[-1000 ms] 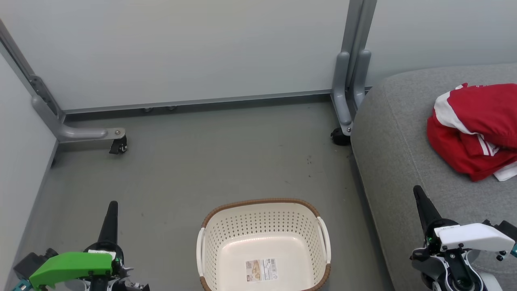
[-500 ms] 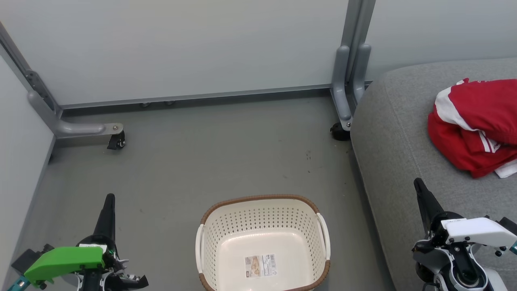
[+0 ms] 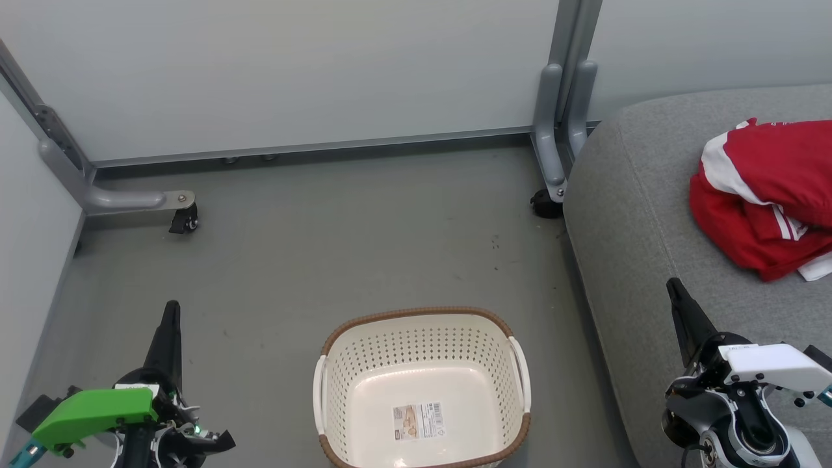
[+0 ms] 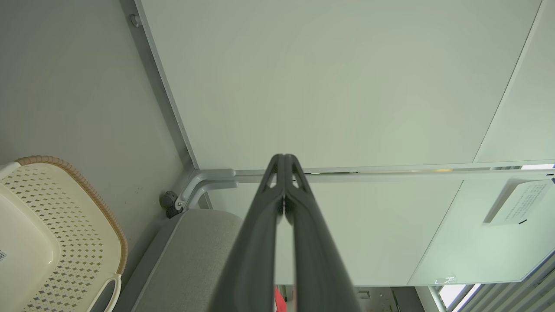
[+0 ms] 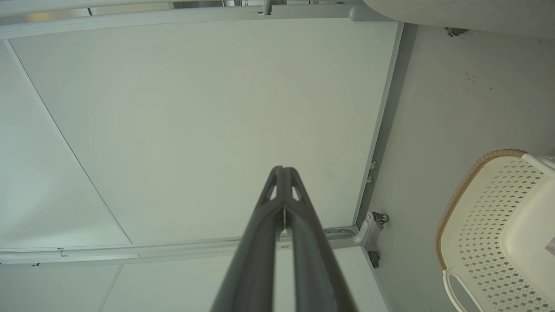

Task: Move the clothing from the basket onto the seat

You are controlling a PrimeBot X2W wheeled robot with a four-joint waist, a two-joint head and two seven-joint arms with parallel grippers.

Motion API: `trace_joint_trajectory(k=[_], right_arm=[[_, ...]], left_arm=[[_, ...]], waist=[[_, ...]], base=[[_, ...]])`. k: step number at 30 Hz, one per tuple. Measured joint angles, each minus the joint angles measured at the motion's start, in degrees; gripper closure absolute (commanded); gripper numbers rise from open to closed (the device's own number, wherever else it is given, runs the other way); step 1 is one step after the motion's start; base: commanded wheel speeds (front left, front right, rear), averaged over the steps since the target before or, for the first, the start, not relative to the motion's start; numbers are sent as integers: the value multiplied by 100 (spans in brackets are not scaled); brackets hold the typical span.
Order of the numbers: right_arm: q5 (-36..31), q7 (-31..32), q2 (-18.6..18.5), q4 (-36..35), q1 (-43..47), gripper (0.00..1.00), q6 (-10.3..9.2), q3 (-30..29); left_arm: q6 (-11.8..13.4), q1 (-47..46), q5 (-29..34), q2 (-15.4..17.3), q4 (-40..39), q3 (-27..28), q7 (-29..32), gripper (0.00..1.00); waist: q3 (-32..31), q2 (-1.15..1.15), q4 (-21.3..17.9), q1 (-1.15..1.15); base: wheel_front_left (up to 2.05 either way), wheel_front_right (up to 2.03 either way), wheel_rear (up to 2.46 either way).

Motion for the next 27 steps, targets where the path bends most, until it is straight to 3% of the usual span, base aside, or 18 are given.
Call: trace_joint_trajectory(k=[27], right_arm=[[-1, 1, 1, 2, -1, 100, 0, -7]], left_arm=[[0, -13, 11, -40, 1, 31, 34, 100]], waist=[[-1, 0, 0, 0]], base=[[0, 0, 0]])
